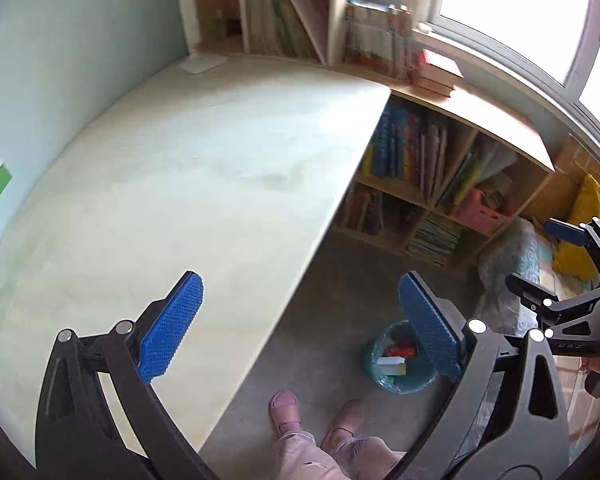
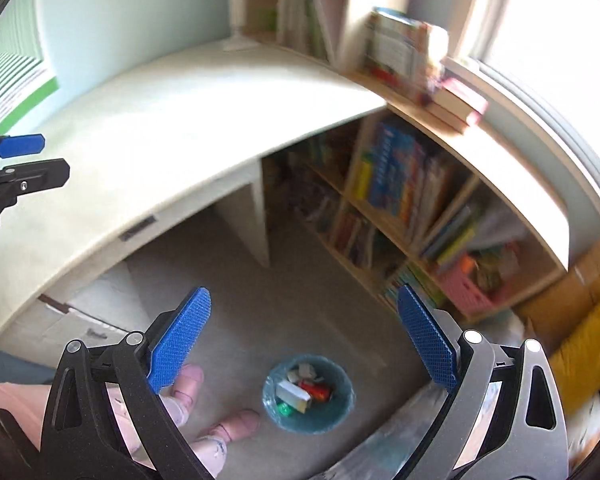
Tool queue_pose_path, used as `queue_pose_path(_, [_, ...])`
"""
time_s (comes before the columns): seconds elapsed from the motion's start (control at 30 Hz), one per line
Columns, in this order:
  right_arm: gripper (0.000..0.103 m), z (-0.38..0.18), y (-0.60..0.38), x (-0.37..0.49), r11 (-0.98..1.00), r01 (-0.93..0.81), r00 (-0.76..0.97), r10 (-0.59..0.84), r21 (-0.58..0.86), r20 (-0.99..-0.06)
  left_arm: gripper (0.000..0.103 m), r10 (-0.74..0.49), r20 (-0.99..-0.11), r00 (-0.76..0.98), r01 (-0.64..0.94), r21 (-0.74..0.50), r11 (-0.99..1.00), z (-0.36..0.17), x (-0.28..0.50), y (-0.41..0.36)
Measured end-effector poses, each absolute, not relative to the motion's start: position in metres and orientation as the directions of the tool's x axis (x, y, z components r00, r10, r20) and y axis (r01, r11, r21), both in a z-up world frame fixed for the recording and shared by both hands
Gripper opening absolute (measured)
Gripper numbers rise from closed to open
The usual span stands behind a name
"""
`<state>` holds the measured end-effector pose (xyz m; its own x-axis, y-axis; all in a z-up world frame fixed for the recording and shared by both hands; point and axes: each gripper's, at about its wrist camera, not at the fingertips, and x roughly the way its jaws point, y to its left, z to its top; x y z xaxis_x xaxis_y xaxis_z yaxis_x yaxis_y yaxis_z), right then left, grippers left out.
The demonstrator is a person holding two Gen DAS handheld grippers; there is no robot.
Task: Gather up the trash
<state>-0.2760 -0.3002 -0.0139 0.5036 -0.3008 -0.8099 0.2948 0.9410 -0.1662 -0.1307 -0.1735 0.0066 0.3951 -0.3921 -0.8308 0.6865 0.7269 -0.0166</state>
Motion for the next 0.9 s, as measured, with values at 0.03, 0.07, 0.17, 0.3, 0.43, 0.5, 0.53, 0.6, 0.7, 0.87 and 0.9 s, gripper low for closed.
queue_pose_path(0.03, [0.094,-0.013,-0.295,-0.266,0.950,0.265,0.513,-0.282,-0.164,-0.811,0.096,-0.381,-0.831,0.406,0.664,-0.018,0.748,0.008,-0.125,-0.164])
queue_pose_path(0.07, [0.094,-0.012,-0.290,-0.257,0.958,0.240,0.521,-0.266,-0.159,-0.811,0.096,-0.370,-0.830,0.416,0.643,-0.019,0.766,0.008,-0.120,-0.155])
queue_pose_path(0.17, [0.094,-0.010,-0.275,-0.230,0.977,0.154,0.540,-0.211,-0.151,-0.815,0.096,-0.331,-0.832,0.446,0.574,-0.018,0.819,0.009,-0.107,-0.129])
queue_pose_path(0.3, [0.094,-0.007,-0.254,-0.197,0.987,0.053,0.558,-0.153,-0.149,-0.816,0.096,-0.285,-0.830,0.479,0.486,-0.019,0.874,0.011,-0.093,-0.094])
queue_pose_path(0.43, [0.094,-0.002,-0.229,-0.165,0.989,-0.047,0.574,-0.089,-0.141,-0.814,0.096,-0.243,-0.831,0.501,0.402,-0.026,0.915,0.013,-0.082,-0.057])
queue_pose_path(0.5, [0.094,-0.001,-0.218,-0.154,0.986,-0.085,0.577,-0.067,-0.142,-0.814,0.096,-0.225,-0.833,0.506,0.362,-0.032,0.932,0.013,-0.077,-0.042])
queue_pose_path(0.53, [0.094,0.000,-0.209,-0.147,0.984,-0.106,0.578,-0.055,-0.142,-0.814,0.096,-0.213,-0.832,0.512,0.338,-0.033,0.941,0.013,-0.075,-0.035])
queue_pose_path(0.6, [0.094,0.001,-0.194,-0.132,0.978,-0.154,0.581,-0.023,-0.138,-0.814,0.096,-0.195,-0.830,0.523,0.299,-0.035,0.954,0.014,-0.071,-0.021])
queue_pose_path(0.7, [0.094,0.000,-0.175,-0.115,0.967,-0.218,0.580,0.017,-0.135,-0.814,0.096,-0.162,-0.824,0.543,0.235,-0.036,0.971,0.015,-0.065,0.004])
queue_pose_path(0.87, [0.094,-0.002,-0.140,-0.085,0.940,-0.323,0.561,0.099,-0.107,-0.822,0.096,-0.116,-0.817,0.564,0.140,-0.044,0.989,0.016,-0.055,0.042])
queue_pose_path(0.9, [0.094,-0.003,-0.132,-0.080,0.933,-0.346,0.555,0.117,-0.100,-0.823,0.096,-0.096,-0.814,0.572,0.111,-0.039,0.993,0.016,-0.054,0.051])
